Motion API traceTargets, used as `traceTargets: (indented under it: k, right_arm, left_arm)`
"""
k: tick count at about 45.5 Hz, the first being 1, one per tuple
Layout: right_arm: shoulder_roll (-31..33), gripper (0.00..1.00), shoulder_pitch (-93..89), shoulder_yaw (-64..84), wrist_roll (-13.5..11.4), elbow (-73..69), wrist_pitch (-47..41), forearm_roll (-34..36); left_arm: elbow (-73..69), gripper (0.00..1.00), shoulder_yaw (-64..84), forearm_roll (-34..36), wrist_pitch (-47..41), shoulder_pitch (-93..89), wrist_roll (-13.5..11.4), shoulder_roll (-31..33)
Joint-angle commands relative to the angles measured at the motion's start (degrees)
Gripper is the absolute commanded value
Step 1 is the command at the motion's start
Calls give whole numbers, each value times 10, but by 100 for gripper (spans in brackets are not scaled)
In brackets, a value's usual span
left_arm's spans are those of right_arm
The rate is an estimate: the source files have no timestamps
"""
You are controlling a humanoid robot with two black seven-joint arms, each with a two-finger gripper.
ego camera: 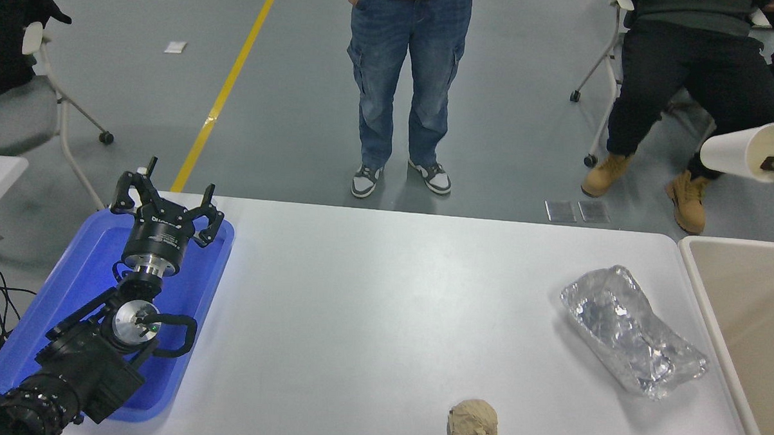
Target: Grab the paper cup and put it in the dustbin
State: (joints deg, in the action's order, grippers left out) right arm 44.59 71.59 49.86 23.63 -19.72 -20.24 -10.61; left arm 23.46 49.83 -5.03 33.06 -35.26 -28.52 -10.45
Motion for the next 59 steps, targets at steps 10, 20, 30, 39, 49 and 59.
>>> traceTargets:
  k: [10, 20, 30, 39, 49, 59]
  right_arm:
    - [-20, 0, -213, -93, -90, 104, 140, 43]
    - [-35, 0, -291, -136, -95, 104, 180, 44]
    - [-75, 0, -365, -187, -104, 105, 227, 44]
    - [-113, 0, -399, -206, -112, 105, 256, 44]
    - [-126, 0, -407, -211, -116, 105, 259, 44]
    - [-126, 0, -407, -211, -115, 105, 261, 44]
  left_arm:
    - [0, 100, 0, 0, 0, 0, 0, 0]
    - [0, 100, 0, 0, 0, -1, 0, 0]
    - [0, 100, 0, 0, 0, -1, 0, 0]
    - [0, 100, 0, 0, 0, -1, 0, 0]
    - [0, 100, 0, 0, 1, -1, 0, 0]
    - [0, 100, 0, 0, 1, -1, 0, 0]
